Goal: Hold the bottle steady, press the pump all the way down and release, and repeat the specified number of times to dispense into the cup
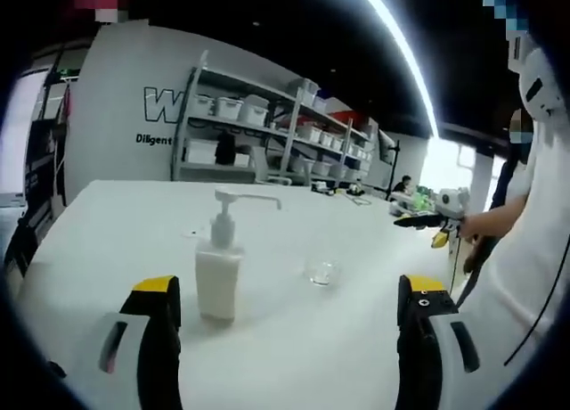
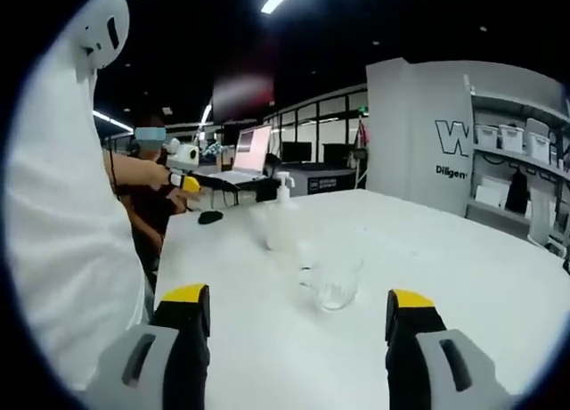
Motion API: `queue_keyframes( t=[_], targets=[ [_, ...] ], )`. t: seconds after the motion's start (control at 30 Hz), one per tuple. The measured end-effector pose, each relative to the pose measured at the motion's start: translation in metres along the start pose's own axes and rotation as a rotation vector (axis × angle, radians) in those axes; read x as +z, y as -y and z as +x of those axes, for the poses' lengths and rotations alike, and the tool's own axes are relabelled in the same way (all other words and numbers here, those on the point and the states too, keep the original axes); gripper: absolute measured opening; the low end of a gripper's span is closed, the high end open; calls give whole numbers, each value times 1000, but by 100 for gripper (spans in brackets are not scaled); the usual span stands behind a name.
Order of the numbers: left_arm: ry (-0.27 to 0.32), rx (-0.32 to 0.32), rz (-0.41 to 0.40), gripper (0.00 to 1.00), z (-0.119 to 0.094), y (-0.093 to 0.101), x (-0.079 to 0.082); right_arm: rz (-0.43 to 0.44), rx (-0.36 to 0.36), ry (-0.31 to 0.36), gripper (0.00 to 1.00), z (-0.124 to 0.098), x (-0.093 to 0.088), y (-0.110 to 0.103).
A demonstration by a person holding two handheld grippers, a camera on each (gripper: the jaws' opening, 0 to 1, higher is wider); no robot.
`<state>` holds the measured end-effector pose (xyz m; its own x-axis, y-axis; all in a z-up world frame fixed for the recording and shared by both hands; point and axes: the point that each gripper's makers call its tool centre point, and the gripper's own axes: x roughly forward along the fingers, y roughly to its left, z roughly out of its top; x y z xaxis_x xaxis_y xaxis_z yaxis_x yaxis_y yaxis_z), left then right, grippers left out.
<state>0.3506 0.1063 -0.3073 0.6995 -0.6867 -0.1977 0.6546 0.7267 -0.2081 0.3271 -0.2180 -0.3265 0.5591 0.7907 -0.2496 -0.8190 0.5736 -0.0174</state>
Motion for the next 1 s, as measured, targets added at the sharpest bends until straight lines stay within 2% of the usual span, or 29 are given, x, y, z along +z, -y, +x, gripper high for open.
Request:
queue_keyframes(
  t=[0.03, 0.07, 0.1, 0.13, 0.17, 0.2, 0.23, 0.27, 0.3, 0.33, 0.37, 0.4, 0.43, 0.47, 0.53, 0.57, 0.6, 0.63, 0.67, 0.7, 0.73, 0.77, 0.8, 0.83, 0.87, 0.9, 0.97, 1.0],
  targets=[
    [-6, -1, -3, 100, -1, 0, 0, 0, 2, 3, 81, -1, 0, 2],
    [-10, 27, 48, 100, -3, -6, 1, -19, -7, 12, 84, -2, 2, 6],
    [12, -7, 1, 100, -3, -1, 5, 11, -2, 22, 86, -1, 3, 7],
    [0, 2, 1, 100, -3, -3, 3, 34, -2, -9, 80, -1, -3, 9],
    [-2, 20, 72, 100, -5, -6, 5, -50, -5, -36, 75, -2, -5, 12],
    [11, 10, 61, 100, -5, -3, 6, -56, 13, 19, 75, 1, 4, 8],
    [32, 7, 22, 100, -4, -1, 9, -14, -3, 10, 73, 2, 2, 11],
    [37, 5, 45, 100, -4, 1, 11, -23, -10, 17, 75, 3, 2, 12],
    [42, 1, 53, 100, -4, 3, 12, -4, -48, 55, 85, 5, 6, 19],
    [51, 6, 60, 100, -5, 2, 12, 51, -91, 53, 94, 7, 3, 27],
    [45, 5, 59, 100, -5, 2, 11, 33, -77, 55, 94, 7, 3, 26],
    [50, 4, 62, 100, -6, 2, 10, 45, -72, 59, 98, 8, 3, 25],
    [44, 4, 71, 100, -7, 2, 9, 49, -98, 69, 100, 8, 5, 30],
    [48, 5, 69, 100, -8, 0, 9, 90, -96, 71, 100, 7, 4, 30],
    [39, 8, 68, 100, -9, -2, 6, 66, -98, 71, 100, 7, 5, 30],
    [45, 10, 67, 100, -10, -3, 7, 140, -115, 59, 100, 8, 3, 32],
    [35, 10, 57, 100, -10, -4, 5, 129, -113, 59, 100, 8, 4, 31],
    [28, 17, 72, 100, -10, -3, 4, 34, -121, 58, 100, 8, 8, 33],
    [26, 10, 59, 100, -10, -2, 2, 98, -102, 61, 100, 10, 7, 29],
    [24, 10, 56, 100, -9, -2, 1, 125, -108, 76, 100, 10, 10, 30],
    [20, 11, 58, 100, -8, -2, -2, 25, -121, 77, 100, 10, 14, 32],
    [6, 13, 64, 100, -7, -3, -5, 16, -93, 89, 99, 11, 17, 28],
    [9, 12, 64, 100, -7, -3, -5, 46, -84, 90, 97, 11, 16, 26],
    [23, 0, 22, 100, -3, 2, -4, 71, -100, 106, 100, 14, 18, 29],
    [14, 5, 42, 100, -2, 2, -6, 56, -88, 76, 99, 18, 14, 27],
    [-6, 13, 68, 100, 0, 1, -10, 51, -82, 90, 96, 19, 16, 25],
    [4, -4, 26, 100, 5, 6, -9, 60, -70, 90, 94, 21, 16, 23],
    [3, -4, 52, 100, 7, 7, -9, 44, -67, 94, 91, 21, 17, 23]
  ],
)
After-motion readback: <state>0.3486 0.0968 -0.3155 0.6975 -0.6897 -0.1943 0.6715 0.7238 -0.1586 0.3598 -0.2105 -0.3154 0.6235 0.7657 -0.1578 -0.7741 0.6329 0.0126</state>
